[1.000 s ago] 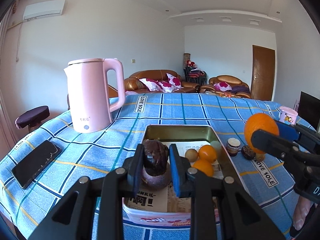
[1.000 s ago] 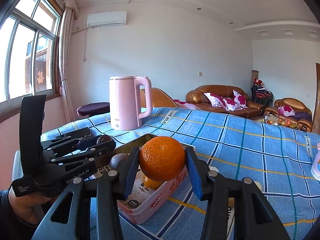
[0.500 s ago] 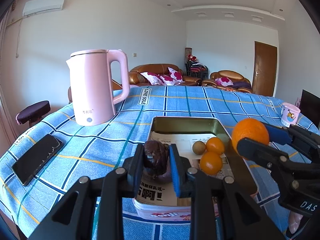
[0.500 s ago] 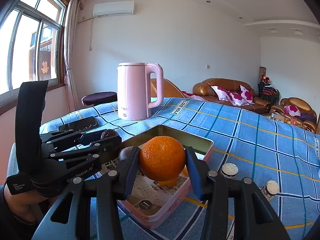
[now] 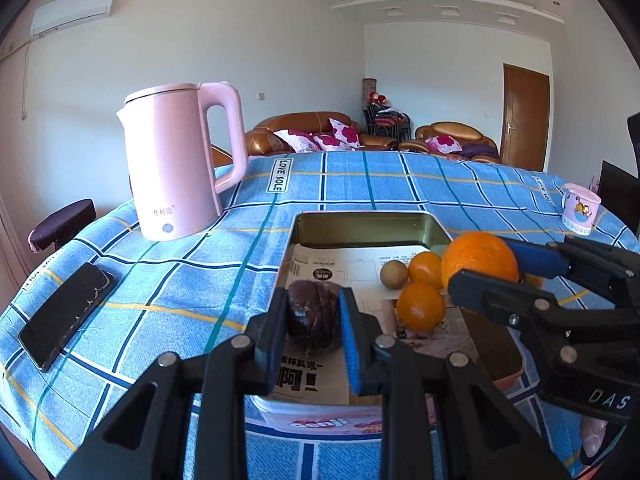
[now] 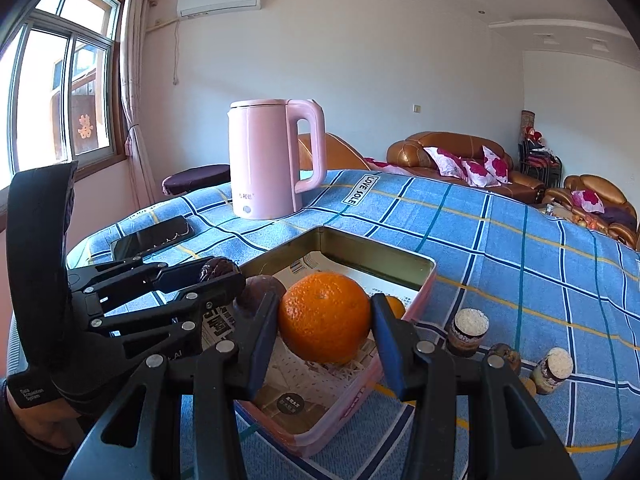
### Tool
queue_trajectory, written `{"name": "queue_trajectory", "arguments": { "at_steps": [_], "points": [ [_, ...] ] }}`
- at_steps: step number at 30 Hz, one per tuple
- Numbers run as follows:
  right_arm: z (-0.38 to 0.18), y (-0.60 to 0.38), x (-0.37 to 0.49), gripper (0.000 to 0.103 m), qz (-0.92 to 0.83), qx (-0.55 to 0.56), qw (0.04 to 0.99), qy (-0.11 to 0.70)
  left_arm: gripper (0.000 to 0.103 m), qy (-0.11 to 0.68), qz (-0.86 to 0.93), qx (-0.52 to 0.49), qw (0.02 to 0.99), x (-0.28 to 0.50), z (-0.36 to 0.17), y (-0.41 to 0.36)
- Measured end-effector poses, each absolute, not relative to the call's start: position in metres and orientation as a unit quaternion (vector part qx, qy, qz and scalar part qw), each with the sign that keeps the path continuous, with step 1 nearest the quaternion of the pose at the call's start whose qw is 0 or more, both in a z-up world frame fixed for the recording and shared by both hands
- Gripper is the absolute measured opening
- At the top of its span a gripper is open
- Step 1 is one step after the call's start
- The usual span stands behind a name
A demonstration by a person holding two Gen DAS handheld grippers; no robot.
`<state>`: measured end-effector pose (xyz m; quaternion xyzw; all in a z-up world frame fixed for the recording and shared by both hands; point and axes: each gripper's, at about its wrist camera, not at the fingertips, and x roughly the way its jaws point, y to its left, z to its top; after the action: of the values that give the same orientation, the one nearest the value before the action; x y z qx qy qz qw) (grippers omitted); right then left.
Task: Organize fruits
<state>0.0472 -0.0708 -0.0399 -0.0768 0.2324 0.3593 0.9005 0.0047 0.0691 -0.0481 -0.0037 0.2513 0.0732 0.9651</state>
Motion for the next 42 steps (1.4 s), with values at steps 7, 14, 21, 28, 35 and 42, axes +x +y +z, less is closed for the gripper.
{"name": "queue_trajectory", "arguments": {
  "at_steps": [7, 14, 21, 28, 35, 42],
  "points": [
    [-0.046, -0.064, 0.054, 0.049, 0.360, -0.088, 0.891, 0.263, 0.028, 0.260, 0.074, 0.004, 0.963, 0.007, -0.051, 0.069],
    [-0.049, -0.064, 0.057, 0.049, 0.358, -0.086, 0.887, 0.277, 0.029, 0.269, 0.072, 0.007, 0.960, 0.011, -0.053, 0.068],
    [-0.048, -0.063, 0.058, 0.054, 0.356, -0.088, 0.888, 0.277, 0.042, 0.279, 0.072, 0.003, 0.958, 0.014, -0.054, 0.069],
    [-0.044, -0.068, 0.054, 0.061, 0.348, -0.080, 0.896, 0.263, 0.044, 0.292, 0.061, -0.012, 0.954, 0.020, -0.055, 0.075],
    [-0.029, -0.109, 0.051, 0.061, 0.303, -0.083, 0.921, 0.230, 0.074, 0.262, 0.057, -0.025, 0.963, 0.008, -0.044, 0.069],
    [-0.013, -0.185, 0.068, 0.063, 0.219, -0.049, 0.947, 0.231, 0.084, 0.217, 0.042, -0.021, 0.975, 0.004, -0.015, 0.043]
  ]
}}
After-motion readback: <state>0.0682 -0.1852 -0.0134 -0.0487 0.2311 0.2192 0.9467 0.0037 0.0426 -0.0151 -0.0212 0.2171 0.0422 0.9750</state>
